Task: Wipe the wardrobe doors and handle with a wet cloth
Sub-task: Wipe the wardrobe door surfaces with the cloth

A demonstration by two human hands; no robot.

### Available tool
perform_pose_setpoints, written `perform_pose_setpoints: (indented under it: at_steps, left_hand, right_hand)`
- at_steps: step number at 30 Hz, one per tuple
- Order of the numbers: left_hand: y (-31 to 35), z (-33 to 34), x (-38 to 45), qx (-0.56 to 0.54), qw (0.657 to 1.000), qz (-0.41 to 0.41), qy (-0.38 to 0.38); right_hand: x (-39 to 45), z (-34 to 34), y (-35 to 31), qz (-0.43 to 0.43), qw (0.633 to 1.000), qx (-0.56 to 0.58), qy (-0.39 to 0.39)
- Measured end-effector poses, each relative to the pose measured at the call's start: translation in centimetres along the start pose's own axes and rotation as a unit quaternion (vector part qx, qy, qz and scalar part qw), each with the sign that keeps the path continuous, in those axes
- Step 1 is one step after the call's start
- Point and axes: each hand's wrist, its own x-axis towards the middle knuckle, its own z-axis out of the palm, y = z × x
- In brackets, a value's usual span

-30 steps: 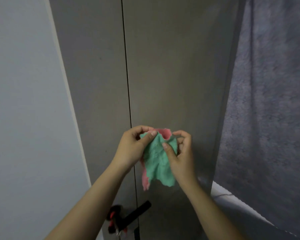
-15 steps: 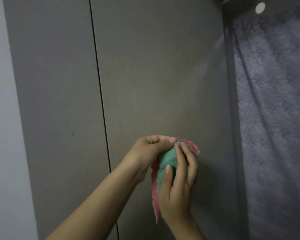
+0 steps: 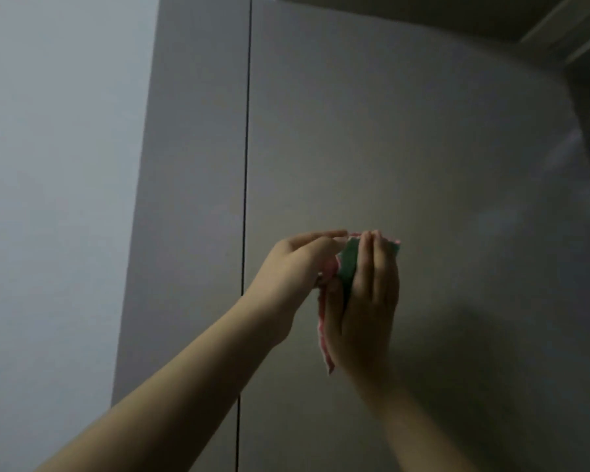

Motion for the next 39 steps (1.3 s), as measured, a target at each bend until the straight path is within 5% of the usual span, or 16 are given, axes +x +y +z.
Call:
perform_pose_setpoints:
  at_steps: [7, 13, 15, 19, 21, 23, 26, 28, 39]
  left_hand:
    - [3.2, -3.4, 2.4, 0.011, 0.996, 0.056, 0.068]
    - [5.0, -8.5, 5.5, 0.080, 0.977, 0.123, 0.155]
    - [4.9, -10.6, 6.7, 0.180, 0.940, 0.156, 0.246]
    - [4.9, -15.1, 8.4, 0.385, 0.804, 0.173, 0.419]
    - [5.2, -17.4, 9.5, 0.413, 0.777, 0.151, 0.451]
    - [5.1, -20.0, 11.2, 0.412, 0.793, 0.085, 0.440]
    - [4.0, -22.7, 13.7, 0.313, 0.889, 0.016, 0.333]
    - [2.9, -22.9, 14.4, 0.277, 0.923, -0.005, 0.266]
    - [-1.1, -22.5, 16.0, 0.298, 0.882, 0.105, 0.348]
  right_hand:
    - [6.1, 6.4, -2.3, -0.013, 1.000, -0.012, -0.020]
    - [13.1, 12.1, -5.5, -0.043, 0.991, -0.066, -0.111]
    - [15.0, 13.2, -6.3, -0.024, 0.983, -0.084, -0.162]
    - [13.5, 13.8, -6.4, -0.096, 0.970, -0.062, -0.213]
    - [13.0, 13.7, -5.0, -0.137, 0.955, -0.068, -0.254]
    - [13.6, 14.2, -3.6, -0.159, 0.957, -0.077, -0.229]
    - [14.7, 15.4, -2.5, -0.162, 0.965, -0.098, -0.183]
    - [14.3, 16.3, -2.4, -0.166, 0.963, -0.115, -0.179]
    - [16.1, 18.0, -3.3, -0.131, 0.955, -0.132, -0.232]
